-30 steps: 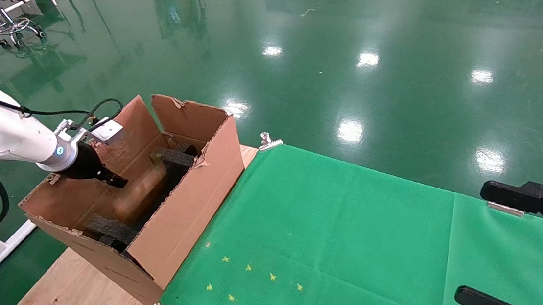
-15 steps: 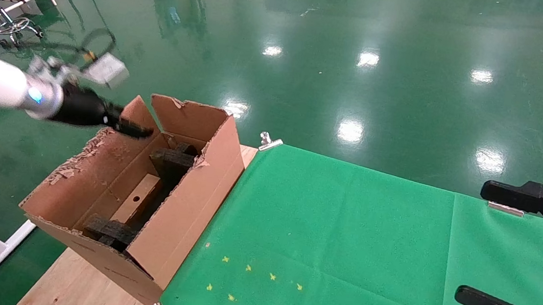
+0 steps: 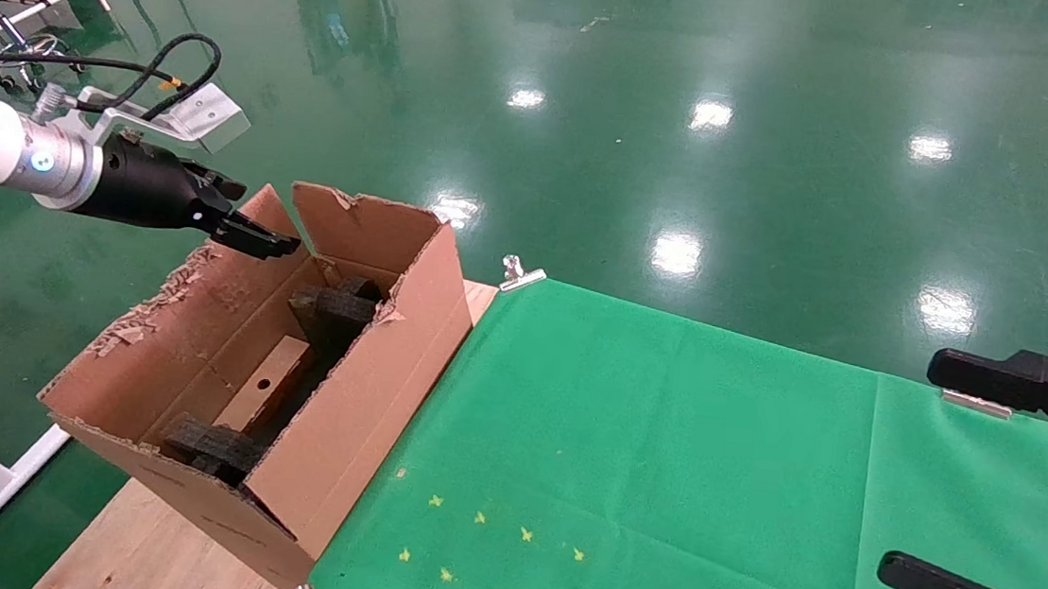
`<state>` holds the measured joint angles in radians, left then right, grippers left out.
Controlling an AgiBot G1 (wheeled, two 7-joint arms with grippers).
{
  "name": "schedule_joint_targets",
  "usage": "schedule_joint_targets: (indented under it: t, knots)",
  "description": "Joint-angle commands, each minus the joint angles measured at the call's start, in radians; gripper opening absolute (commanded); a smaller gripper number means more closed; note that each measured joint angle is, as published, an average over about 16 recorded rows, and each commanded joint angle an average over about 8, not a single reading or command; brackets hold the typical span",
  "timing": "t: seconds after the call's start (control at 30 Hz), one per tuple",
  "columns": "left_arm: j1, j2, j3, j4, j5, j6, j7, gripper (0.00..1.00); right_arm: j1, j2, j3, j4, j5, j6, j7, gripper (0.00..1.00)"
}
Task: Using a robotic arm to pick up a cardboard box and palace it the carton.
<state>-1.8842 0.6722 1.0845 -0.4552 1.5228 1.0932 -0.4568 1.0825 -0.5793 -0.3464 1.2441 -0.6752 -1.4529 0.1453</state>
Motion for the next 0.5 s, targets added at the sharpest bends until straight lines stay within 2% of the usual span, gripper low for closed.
schedule_joint_targets:
  t: [0.03,0.5]
  knots:
    - [0.004,0.002,-0.004,0.002,-0.003,0.001,0.001,1.0,0.0,0.0,0.0,0.0,0.0,0.0,0.0,1.0]
    - [0.191,-0.013,-0.191,-0.192,-0.187,0.094,0.064,1.0,0.0,0.0,0.0,0.0,0.0,0.0,0.0,1.0]
